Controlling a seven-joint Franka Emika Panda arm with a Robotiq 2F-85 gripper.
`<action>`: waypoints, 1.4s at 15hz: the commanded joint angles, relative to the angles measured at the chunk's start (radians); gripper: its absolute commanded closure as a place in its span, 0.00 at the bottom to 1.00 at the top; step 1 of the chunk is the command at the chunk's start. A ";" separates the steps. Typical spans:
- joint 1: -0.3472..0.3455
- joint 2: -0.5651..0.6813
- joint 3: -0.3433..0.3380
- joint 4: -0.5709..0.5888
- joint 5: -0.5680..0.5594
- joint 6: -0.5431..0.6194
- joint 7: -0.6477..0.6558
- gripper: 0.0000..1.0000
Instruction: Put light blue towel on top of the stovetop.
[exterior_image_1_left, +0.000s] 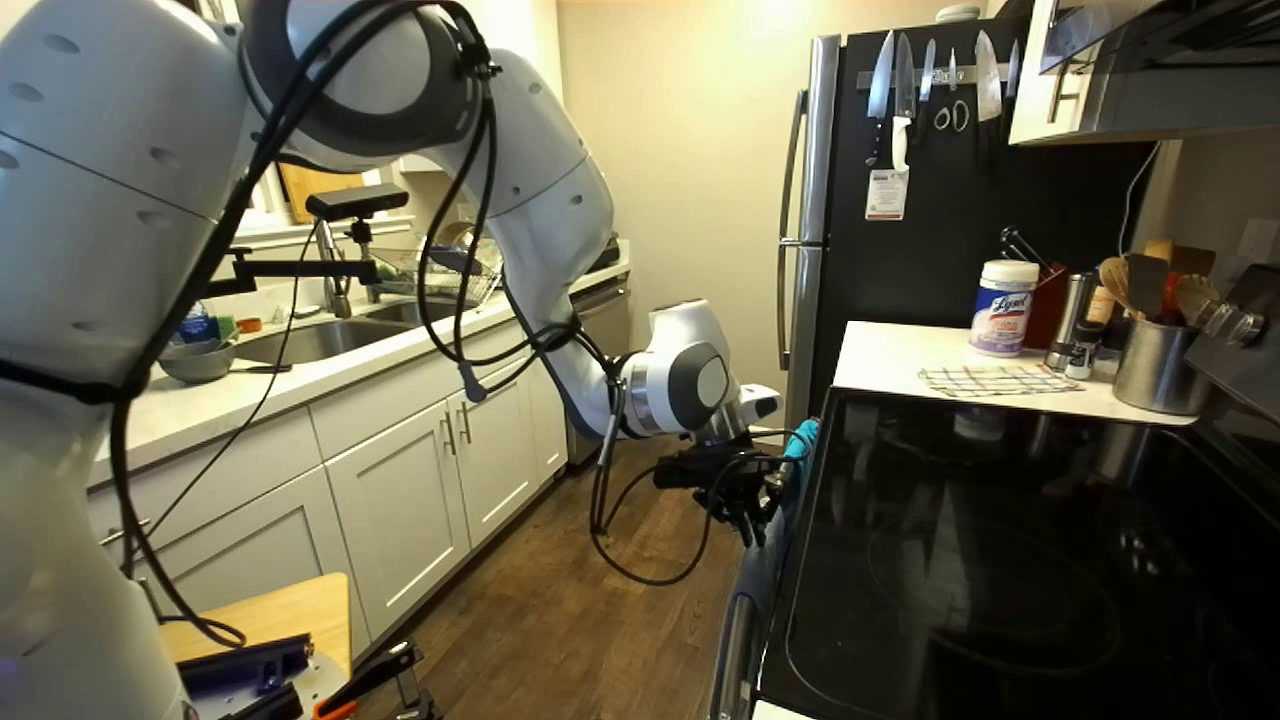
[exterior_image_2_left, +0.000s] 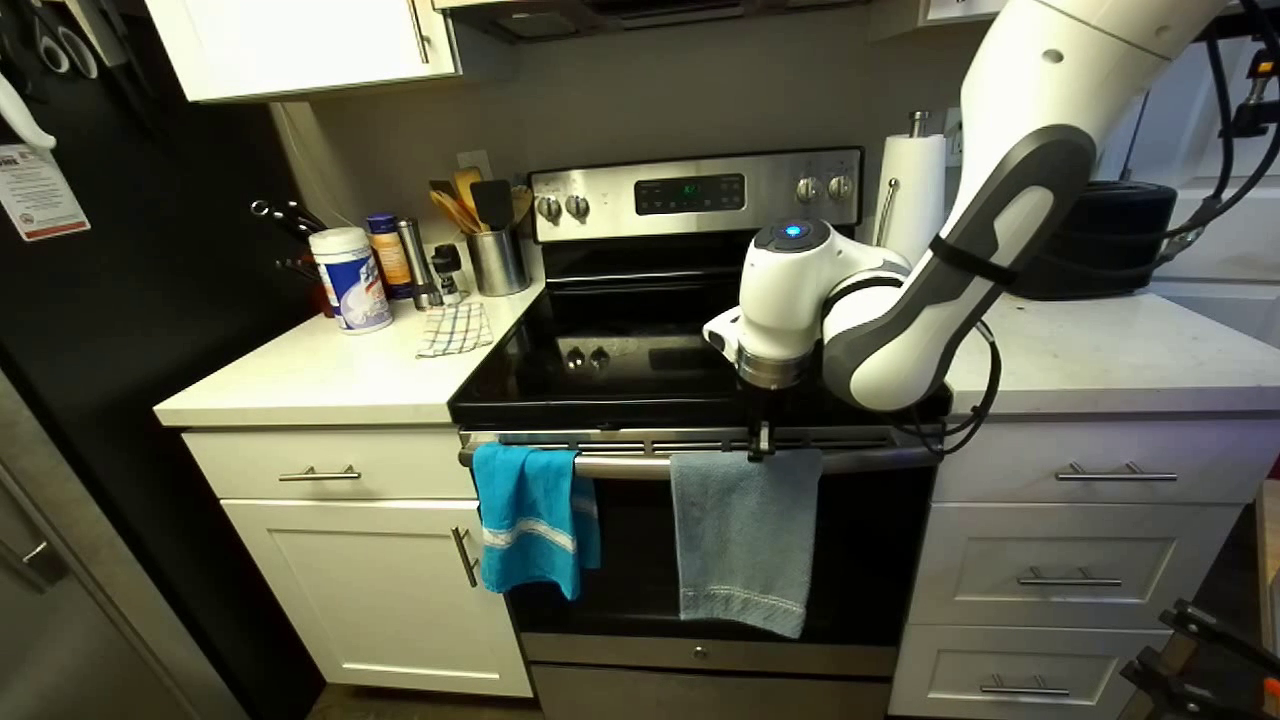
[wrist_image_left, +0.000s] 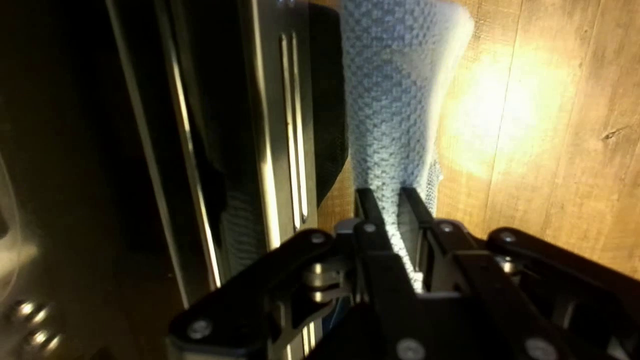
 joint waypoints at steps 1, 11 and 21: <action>-0.017 0.003 0.011 0.006 0.019 0.010 -0.037 0.52; -0.025 0.041 0.033 0.022 0.036 0.007 -0.049 0.00; -0.030 0.038 0.014 -0.011 0.022 0.038 -0.035 0.76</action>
